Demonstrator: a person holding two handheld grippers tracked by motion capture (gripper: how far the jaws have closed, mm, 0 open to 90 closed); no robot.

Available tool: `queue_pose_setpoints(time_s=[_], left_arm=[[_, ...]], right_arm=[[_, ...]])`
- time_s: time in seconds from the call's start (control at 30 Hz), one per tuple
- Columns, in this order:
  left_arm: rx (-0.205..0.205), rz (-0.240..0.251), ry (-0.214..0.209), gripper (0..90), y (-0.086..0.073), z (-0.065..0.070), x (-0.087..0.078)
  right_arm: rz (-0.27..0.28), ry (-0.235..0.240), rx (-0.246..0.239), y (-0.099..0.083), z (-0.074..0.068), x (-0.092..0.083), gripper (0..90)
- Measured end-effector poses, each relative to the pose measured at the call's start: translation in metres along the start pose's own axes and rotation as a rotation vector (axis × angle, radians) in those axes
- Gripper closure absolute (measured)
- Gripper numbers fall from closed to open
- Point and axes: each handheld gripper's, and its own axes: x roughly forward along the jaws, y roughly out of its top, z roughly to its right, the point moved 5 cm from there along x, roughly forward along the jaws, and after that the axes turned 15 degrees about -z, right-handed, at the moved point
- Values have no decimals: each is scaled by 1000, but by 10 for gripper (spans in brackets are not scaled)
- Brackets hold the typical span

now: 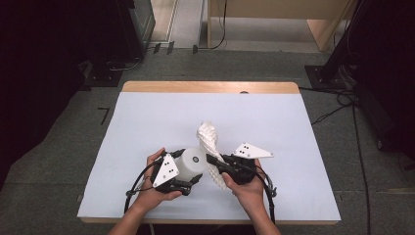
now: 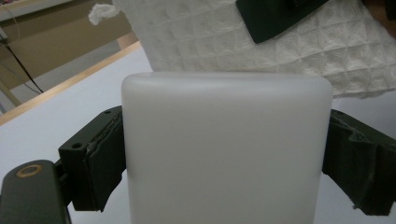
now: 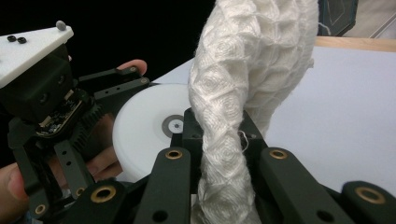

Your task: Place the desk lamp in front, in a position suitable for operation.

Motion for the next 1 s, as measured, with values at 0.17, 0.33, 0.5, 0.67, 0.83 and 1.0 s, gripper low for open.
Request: queue_pose_setpoints(time_s=[0.17,0.33,0.5,0.67,0.83,1.0], left_arm=[[40,-11,16,92,3,7,1],[41,-19,23,92,3,8,1],[52,-22,32,92,3,10,1],[40,-20,21,92,3,8,0],[32,-20,12,92,2,6,-1],[-74,21,-26,92,-3,-7,-4]], right_arm=[[-24,28,-44,5,-15,2,801],[-37,77,-50,7,-31,5,803],[-35,75,-69,7,-35,5,808],[-23,56,-10,2,-15,7,808],[-37,-13,24,-2,4,5,806],[-15,-46,95,-9,22,4,804]])
